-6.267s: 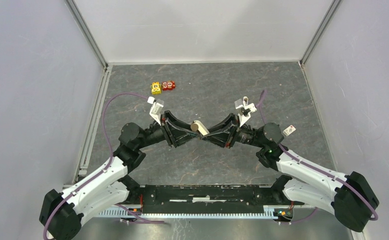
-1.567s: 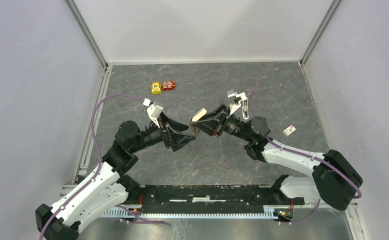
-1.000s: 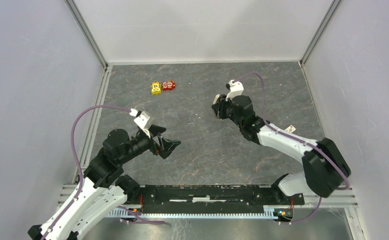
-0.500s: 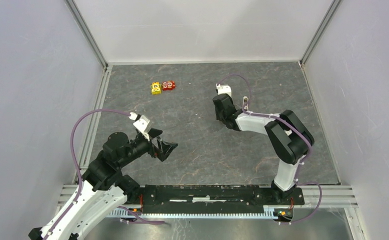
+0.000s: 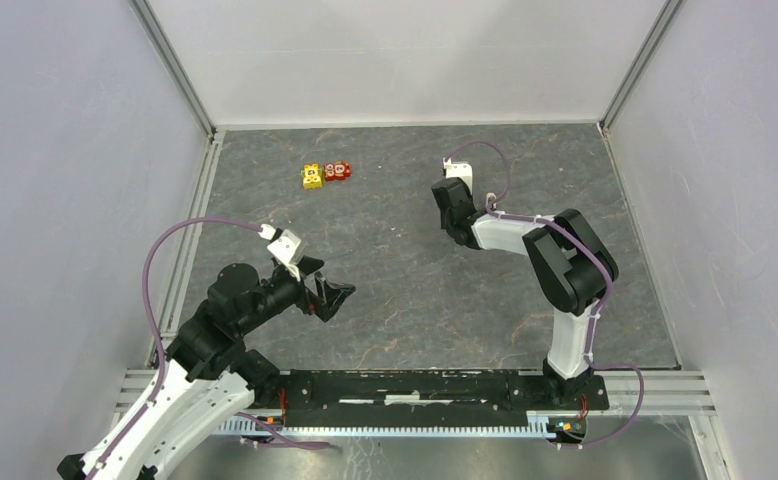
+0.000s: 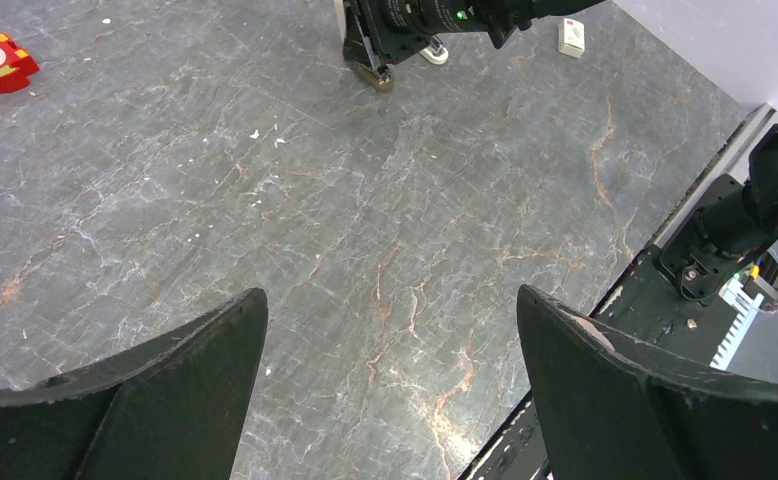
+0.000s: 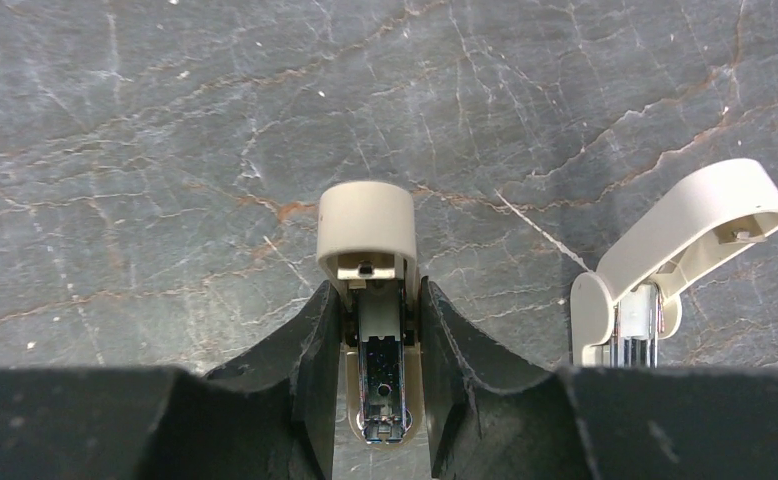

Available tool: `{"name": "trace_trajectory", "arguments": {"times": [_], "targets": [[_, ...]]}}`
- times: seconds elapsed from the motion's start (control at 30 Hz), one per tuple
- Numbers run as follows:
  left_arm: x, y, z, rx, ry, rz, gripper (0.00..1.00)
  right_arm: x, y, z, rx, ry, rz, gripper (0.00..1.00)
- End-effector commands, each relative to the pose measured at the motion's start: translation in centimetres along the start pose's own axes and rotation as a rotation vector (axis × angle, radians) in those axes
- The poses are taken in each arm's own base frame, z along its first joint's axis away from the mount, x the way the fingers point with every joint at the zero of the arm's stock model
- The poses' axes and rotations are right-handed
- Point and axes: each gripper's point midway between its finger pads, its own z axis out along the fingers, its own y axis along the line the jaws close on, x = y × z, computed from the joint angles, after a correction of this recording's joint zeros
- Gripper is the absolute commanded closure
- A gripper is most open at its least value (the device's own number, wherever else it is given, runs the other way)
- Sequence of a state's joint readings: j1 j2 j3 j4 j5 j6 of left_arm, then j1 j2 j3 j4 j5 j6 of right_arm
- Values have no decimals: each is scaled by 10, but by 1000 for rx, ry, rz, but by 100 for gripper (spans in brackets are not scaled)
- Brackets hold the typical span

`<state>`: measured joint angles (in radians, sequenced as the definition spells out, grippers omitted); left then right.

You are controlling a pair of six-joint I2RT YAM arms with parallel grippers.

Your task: Load the staples into the stapler

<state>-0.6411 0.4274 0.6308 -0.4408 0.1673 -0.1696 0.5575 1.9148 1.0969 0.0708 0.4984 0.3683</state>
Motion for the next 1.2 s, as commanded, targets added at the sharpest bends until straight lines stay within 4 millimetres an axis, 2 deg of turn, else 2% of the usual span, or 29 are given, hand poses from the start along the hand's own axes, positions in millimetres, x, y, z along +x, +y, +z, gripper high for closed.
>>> {"name": "trace_trajectory", "arguments": {"times": [0.0, 0.1, 0.2, 0.3, 0.47, 0.6, 0.67, 0.77, 0.87, 0.97, 1.07, 1.17], "targets": [[1, 4, 2, -8, 9, 50, 0, -8, -2, 5, 14, -15, 42, 79], [1, 6, 2, -20, 6, 51, 0, -10, 1, 1, -6, -3, 45, 70], [0, 5, 1, -19, 0, 52, 0, -13, -3, -6, 4, 9, 64, 53], [0, 6, 1, -19, 2, 51, 0, -12, -9, -17, 14, 36, 68, 41], [1, 5, 1, -13, 4, 51, 0, -18, -19, -45, -14, 28, 110, 29], [0, 4, 0, -10, 0, 52, 0, -25, -41, -68, -7, 18, 175, 11], [-1, 4, -1, -9, -4, 52, 0, -27, -62, -78, 25, 19, 227, 2], [-2, 3, -2, -9, -11, 54, 0, -24, -99, -88, 97, 34, 300, 2], [-3, 3, -3, -8, -15, 54, 0, -16, -145, -95, 202, 40, 391, 2], [-3, 3, -3, -7, -14, 54, 0, 2, -192, -100, 326, 60, 495, 2], [-2, 3, -3, -9, -15, 55, 0, 28, -228, -98, 393, 88, 585, 2], [-3, 4, -3, -15, -18, 56, 0, 50, -264, -94, 467, 89, 595, 2]]}}
